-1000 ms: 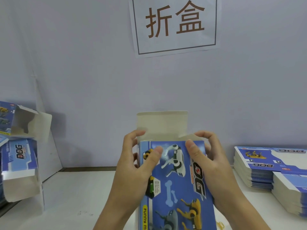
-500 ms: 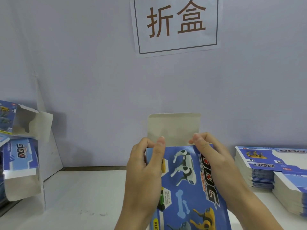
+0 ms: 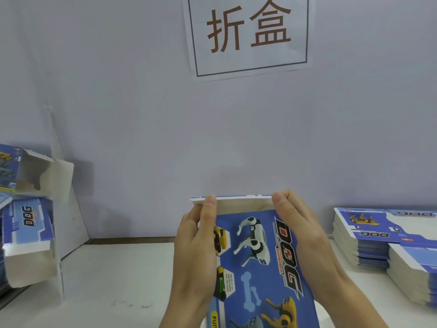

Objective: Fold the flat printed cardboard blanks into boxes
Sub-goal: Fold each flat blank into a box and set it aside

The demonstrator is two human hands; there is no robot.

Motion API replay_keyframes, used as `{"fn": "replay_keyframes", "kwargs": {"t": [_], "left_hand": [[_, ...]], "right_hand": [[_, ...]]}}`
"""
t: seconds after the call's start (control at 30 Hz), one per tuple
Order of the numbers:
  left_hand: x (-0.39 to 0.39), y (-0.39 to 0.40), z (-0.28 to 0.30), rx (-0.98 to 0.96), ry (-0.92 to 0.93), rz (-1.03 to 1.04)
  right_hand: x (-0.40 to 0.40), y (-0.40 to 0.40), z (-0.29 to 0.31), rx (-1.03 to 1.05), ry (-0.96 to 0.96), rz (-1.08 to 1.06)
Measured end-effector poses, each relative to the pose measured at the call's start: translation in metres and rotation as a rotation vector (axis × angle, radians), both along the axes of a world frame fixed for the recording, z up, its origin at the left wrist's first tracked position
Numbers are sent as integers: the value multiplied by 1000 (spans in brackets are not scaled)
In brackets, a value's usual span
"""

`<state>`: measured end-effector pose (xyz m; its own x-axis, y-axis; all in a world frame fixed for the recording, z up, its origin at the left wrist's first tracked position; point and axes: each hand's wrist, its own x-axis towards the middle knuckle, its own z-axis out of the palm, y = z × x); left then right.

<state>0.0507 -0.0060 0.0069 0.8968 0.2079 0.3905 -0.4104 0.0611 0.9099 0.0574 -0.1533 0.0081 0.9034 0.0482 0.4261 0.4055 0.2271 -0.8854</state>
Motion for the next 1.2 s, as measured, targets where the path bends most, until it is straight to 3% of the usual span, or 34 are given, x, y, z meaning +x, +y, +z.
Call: {"fn": "replay_keyframes", "kwargs": {"t": [0.3,0.5,0.63,0.87,1.1,1.2], "left_hand": [[-6,2,5,44,18,-25],[-1,5,7,60,37,94],[-3,4,6,137,-22,145],[-8,5,8,61,-42,59],[-2,11,4,88,-146,129],[-1,10,4,85,-127,106]], "right_hand": [[3,-2,-2,-73,41,26],[0,4,2,-102,121,83],[3,4,4,-279,-23,125],[-2,7,15,-26,103,131],[2,7,-5,-62,-124,-19],[1,10,-4,14,-114,-46]]}}
